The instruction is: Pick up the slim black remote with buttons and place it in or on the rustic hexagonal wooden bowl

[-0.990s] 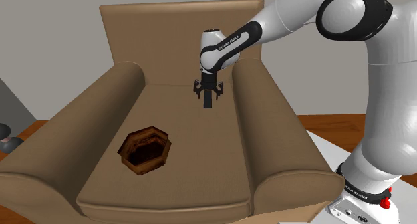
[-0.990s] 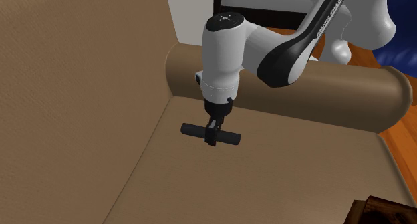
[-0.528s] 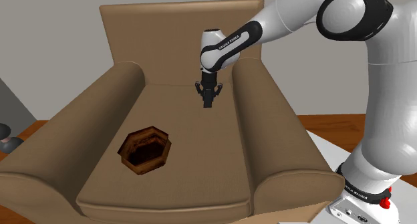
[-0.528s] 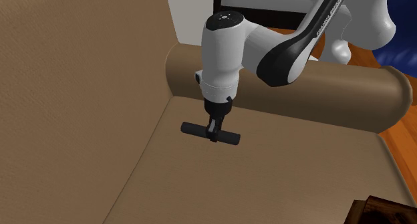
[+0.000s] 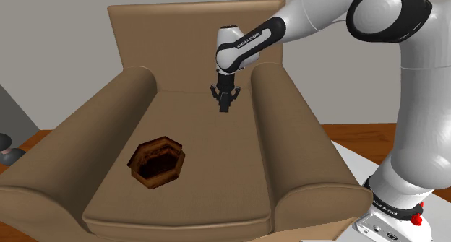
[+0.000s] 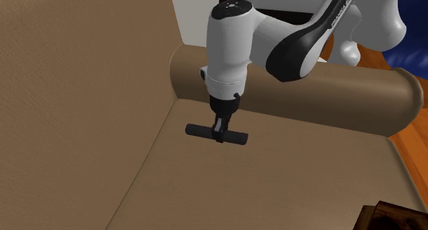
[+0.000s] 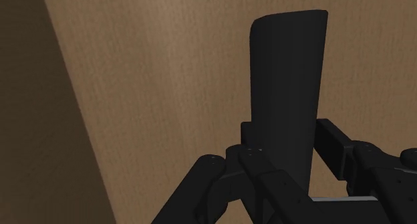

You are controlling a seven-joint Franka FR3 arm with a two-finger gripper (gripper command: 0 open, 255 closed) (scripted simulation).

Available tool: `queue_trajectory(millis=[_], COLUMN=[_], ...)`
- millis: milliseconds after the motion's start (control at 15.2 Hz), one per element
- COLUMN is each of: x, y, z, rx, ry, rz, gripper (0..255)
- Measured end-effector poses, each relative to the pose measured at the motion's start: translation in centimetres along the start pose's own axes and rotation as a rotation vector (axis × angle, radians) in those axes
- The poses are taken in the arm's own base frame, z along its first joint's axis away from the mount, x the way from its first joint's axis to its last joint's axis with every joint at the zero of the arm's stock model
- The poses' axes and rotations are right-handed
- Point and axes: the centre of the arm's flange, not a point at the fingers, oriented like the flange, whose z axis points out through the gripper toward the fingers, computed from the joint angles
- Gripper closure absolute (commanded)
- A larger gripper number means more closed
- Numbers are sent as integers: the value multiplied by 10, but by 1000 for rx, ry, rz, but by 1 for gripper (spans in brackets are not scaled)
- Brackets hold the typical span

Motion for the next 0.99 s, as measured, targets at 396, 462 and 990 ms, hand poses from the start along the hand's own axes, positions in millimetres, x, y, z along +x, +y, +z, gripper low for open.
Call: queue_trajectory(millis=[396, 462, 990], x=[0, 0, 0], y=[-3, -3, -6], z=[-31, -36, -78], rx=[0, 0, 0], ry=[0, 0, 0], rz=[0, 0, 0], gripper=[255, 255, 255])
